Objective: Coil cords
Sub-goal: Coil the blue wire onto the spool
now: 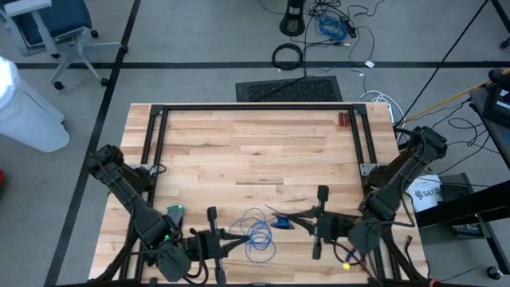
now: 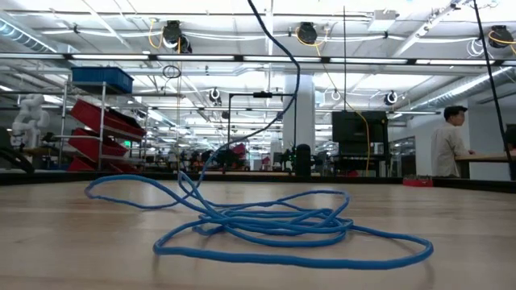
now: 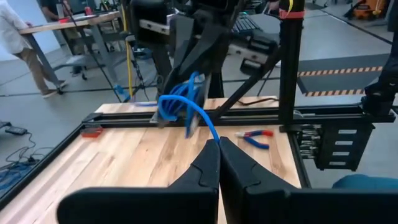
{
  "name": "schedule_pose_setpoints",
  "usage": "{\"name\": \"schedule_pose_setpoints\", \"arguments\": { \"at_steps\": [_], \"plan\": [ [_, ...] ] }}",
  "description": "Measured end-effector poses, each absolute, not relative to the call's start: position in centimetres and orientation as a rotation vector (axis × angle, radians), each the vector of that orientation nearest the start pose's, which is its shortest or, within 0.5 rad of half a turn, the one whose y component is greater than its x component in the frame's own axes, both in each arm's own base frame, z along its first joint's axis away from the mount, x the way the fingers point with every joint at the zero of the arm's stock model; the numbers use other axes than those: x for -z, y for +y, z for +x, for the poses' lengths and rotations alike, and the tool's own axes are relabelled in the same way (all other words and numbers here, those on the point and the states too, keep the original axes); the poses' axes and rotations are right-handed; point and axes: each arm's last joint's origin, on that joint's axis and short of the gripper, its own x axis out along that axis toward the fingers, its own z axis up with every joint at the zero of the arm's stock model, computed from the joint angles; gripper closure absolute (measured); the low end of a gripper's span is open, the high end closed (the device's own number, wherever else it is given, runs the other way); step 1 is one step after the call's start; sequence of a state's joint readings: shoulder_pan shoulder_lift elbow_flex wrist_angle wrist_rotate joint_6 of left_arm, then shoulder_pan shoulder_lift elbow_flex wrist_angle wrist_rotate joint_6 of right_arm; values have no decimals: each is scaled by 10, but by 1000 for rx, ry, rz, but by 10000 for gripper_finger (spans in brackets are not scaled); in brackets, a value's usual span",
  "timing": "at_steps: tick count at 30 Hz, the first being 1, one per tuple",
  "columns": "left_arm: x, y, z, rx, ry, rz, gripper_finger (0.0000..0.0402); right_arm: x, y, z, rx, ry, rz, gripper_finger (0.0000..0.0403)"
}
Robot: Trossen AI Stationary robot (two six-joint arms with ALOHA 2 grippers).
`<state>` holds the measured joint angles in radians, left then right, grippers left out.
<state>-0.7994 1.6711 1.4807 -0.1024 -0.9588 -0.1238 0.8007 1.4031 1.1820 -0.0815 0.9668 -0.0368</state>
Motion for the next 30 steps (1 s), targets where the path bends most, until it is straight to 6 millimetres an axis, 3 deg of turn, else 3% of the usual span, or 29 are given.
{"name": "schedule_pose_setpoints", "arguments": {
  "at_steps": [11, 30],
  "plan": [
    [-360, -257, 283, -127, 142, 82, 401, -329, 196, 262, 247, 206, -273, 403],
    [-360, -275, 266, -32, 140, 131, 401, -341, 207, 249, 192, 150, -310, 403]
  ]
}}
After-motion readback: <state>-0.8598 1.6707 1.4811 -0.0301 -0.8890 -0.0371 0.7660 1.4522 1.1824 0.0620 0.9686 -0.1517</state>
